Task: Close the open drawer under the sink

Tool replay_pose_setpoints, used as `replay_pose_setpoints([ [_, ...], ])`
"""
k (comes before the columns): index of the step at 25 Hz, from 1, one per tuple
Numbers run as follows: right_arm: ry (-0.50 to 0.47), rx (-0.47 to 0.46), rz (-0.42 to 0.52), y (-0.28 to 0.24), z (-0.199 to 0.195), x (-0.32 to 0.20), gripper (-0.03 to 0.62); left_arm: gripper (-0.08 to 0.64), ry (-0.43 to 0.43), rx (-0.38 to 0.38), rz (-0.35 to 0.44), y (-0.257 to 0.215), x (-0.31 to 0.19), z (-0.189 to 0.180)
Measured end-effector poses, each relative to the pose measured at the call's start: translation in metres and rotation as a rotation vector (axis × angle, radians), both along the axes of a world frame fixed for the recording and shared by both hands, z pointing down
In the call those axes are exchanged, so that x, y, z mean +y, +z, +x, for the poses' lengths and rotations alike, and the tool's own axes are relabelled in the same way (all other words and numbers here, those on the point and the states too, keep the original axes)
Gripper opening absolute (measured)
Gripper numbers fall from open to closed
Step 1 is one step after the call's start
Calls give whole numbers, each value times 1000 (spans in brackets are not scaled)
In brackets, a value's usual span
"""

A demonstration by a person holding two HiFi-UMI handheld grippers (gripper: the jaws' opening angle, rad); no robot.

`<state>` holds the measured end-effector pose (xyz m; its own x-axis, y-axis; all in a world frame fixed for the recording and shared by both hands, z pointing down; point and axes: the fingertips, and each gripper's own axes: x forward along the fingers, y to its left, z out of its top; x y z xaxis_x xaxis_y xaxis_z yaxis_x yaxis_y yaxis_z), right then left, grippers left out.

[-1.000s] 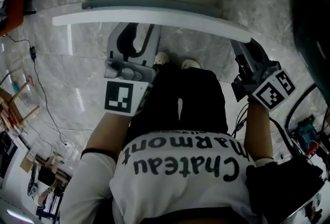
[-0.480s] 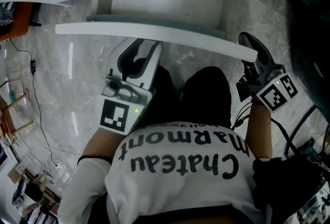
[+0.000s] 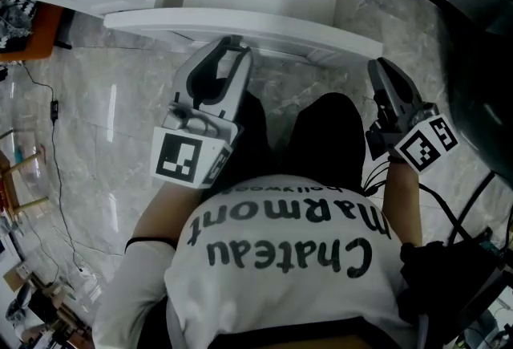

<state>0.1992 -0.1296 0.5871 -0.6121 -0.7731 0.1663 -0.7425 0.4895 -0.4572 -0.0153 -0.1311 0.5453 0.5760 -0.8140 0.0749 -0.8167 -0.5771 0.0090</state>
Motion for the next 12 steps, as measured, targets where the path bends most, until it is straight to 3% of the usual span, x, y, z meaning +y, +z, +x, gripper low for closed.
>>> replay_pose_setpoints([
  [12,28,14,10,1,10,10,12,121,-12,10,-21,-1,-20,2],
])
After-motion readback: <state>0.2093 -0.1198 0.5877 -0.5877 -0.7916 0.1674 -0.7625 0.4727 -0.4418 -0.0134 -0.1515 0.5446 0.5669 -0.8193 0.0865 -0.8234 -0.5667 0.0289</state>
